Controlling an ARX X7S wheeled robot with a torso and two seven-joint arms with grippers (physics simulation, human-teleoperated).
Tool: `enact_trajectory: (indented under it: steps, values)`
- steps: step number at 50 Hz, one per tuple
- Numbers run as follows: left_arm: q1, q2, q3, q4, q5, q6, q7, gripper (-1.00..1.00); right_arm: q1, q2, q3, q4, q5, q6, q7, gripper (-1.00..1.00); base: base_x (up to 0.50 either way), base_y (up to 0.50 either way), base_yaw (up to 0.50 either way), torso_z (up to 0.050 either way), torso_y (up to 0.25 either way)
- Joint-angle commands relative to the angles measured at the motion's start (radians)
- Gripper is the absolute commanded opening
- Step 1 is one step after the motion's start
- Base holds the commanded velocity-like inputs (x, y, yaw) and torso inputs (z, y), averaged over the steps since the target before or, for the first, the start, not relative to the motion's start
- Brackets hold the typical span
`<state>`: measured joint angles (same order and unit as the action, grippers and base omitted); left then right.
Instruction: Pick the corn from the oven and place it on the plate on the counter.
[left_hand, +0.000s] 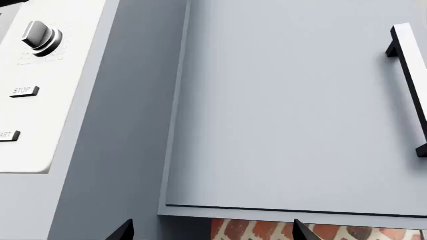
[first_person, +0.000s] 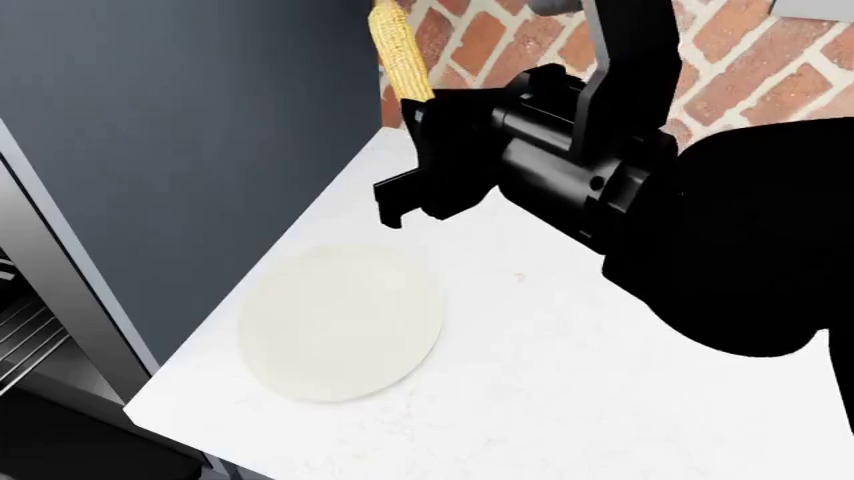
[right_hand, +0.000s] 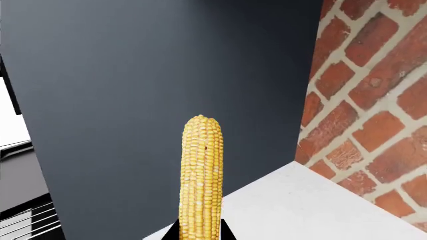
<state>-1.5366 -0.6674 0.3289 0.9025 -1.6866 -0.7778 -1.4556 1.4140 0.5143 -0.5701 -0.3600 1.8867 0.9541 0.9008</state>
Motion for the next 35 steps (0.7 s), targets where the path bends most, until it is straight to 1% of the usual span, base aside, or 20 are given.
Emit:
enact_trajectory:
  steps: [1,11,14,18,35]
  values:
    - [0.002,-0.003,0.001,0.005,-0.003,0.006,-0.005,1.0,-0.034,-0.016,-0.034,0.089,-0.147,0.023,-0.137,-1.0,0.0,0.0,0.0,0.0,0.0]
    - [0.009,-0.002,0.004,0.007,0.003,0.011,-0.004,1.0,-0.026,-0.072,-0.089,0.182,-0.25,0.029,-0.255,-1.0,0.0,0.0,0.0,0.0,0.001]
    - [0.007,0.001,0.007,0.007,0.003,0.011,-0.005,1.0,-0.024,-0.102,-0.118,0.235,-0.308,0.021,-0.321,-1.0,0.0,0.0,0.0,0.0,0.0]
    - [0.001,-0.001,0.009,0.007,-0.003,0.011,-0.01,1.0,-0.026,-0.127,-0.142,0.279,-0.352,0.009,-0.372,-1.0,0.0,0.0,0.0,0.0,0.0]
    - [-0.01,0.005,0.019,0.0,0.0,0.012,-0.006,1.0,-0.099,-0.151,-0.212,0.379,-0.457,-0.033,-0.473,-1.0,0.0,0.0,0.0,0.0,0.001]
